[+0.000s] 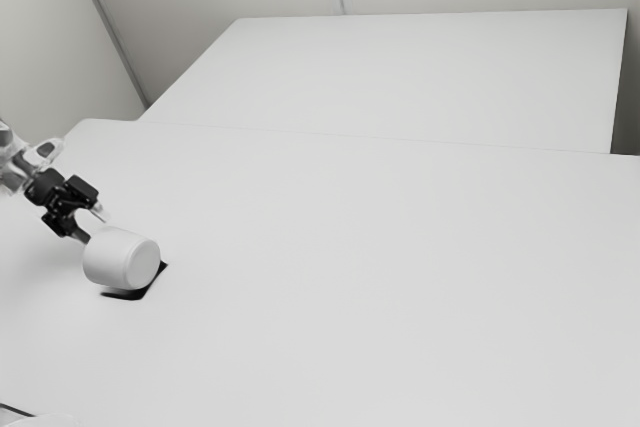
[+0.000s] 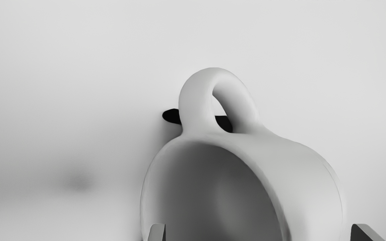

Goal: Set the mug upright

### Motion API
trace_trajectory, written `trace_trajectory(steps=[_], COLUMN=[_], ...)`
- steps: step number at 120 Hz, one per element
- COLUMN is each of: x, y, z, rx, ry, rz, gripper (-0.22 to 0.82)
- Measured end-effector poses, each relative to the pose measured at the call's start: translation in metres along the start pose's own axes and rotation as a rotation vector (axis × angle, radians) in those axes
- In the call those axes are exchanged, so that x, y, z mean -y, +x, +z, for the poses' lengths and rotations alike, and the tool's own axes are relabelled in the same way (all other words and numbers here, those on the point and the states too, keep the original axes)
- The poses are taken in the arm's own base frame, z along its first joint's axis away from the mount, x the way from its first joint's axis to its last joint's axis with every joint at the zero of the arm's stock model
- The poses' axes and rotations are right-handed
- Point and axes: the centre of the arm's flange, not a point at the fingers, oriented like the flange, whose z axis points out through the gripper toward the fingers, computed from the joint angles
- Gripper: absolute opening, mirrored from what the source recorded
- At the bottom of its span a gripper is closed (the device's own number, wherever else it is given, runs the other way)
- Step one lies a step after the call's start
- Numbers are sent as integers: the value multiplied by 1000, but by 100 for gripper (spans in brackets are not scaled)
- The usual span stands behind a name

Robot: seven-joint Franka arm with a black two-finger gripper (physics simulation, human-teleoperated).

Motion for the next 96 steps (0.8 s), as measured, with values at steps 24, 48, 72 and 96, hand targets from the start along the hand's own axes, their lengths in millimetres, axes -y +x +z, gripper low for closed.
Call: trace_trajectory(steps=[24,48,72,96], x=[7,6,4,1], y=[-2,-7,-11,-13], z=[21,29,32,38], rx=[-12,-8,4,9], ry=[-98,-184,-234,-276], rz=[6,18,33,46], gripper=[60,60,60,57])
